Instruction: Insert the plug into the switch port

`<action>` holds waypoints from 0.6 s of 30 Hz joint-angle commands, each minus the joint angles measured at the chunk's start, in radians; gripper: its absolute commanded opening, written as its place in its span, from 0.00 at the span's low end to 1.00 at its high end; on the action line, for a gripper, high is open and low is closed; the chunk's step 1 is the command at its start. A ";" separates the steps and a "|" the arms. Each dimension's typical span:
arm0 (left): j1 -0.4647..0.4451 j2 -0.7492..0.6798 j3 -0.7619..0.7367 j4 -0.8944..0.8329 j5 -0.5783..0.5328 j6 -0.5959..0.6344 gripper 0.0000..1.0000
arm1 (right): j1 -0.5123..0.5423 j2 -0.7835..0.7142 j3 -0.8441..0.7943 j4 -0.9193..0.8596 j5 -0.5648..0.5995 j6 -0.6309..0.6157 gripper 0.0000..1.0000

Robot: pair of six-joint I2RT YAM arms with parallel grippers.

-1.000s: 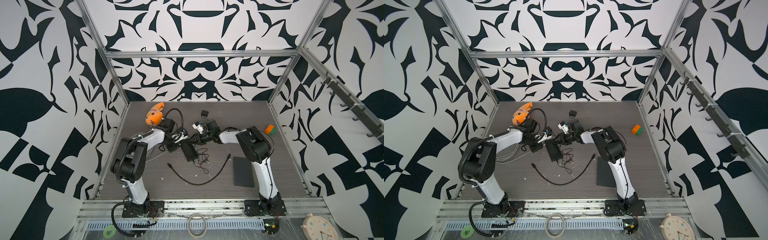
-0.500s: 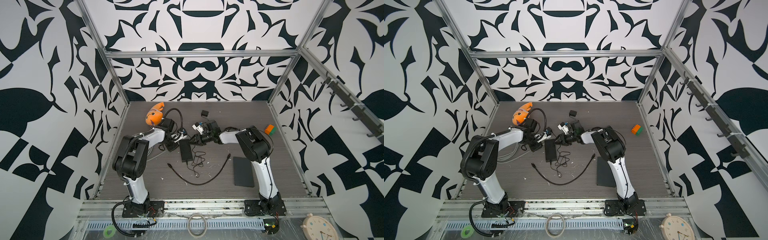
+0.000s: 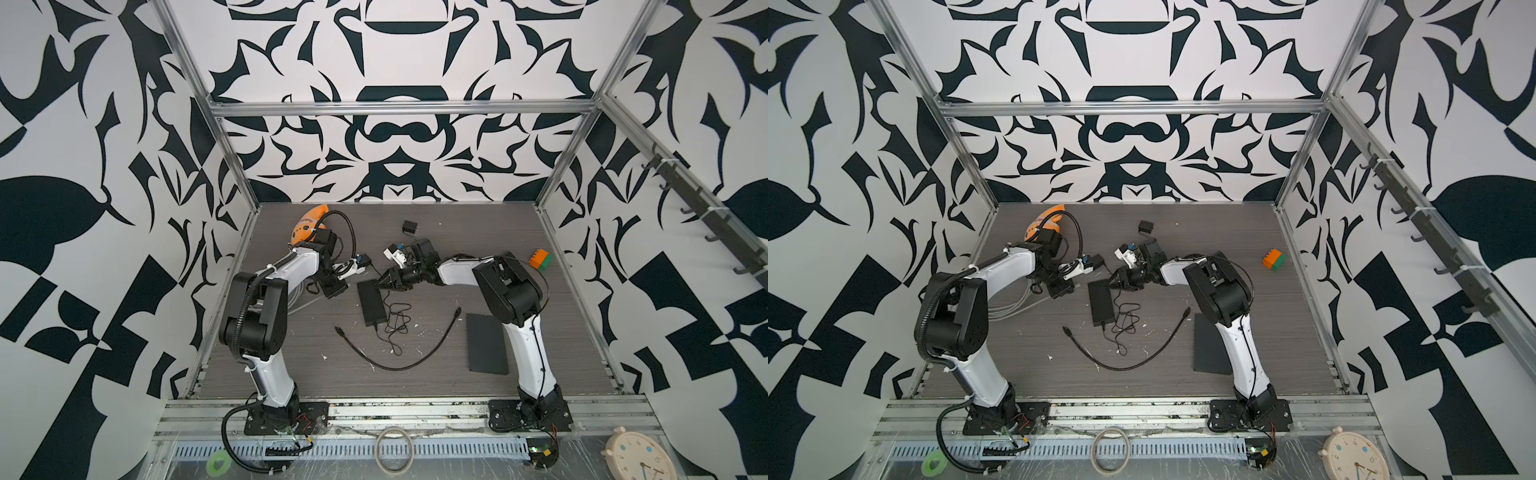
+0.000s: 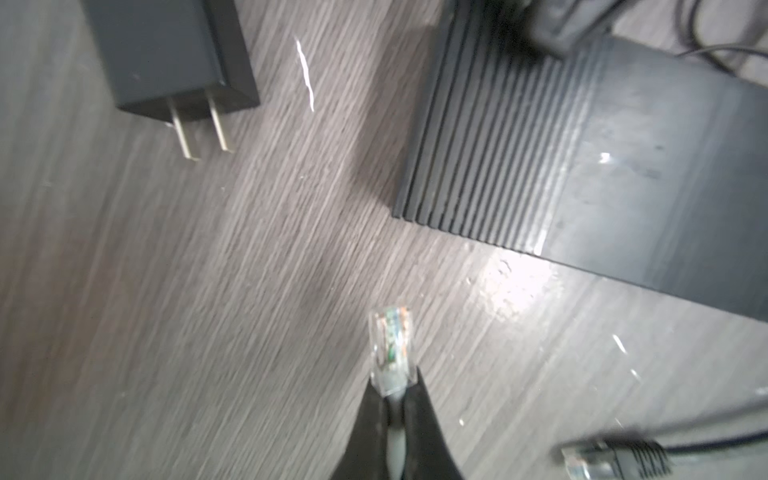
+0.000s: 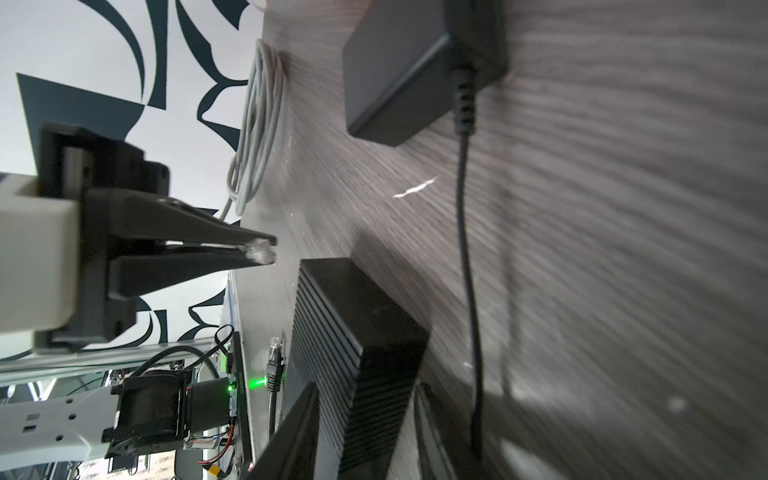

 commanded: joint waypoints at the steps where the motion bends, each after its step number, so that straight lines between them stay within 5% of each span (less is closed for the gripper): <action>1: -0.001 -0.048 0.005 -0.070 0.074 0.045 0.00 | -0.008 -0.097 0.020 -0.032 0.046 -0.022 0.42; 8: -0.012 -0.222 -0.049 0.085 0.322 0.044 0.00 | -0.008 -0.246 -0.068 0.020 0.089 0.031 0.45; 18: -0.059 -0.296 -0.105 0.124 0.347 0.046 0.00 | 0.000 -0.386 -0.248 0.324 0.124 0.367 0.46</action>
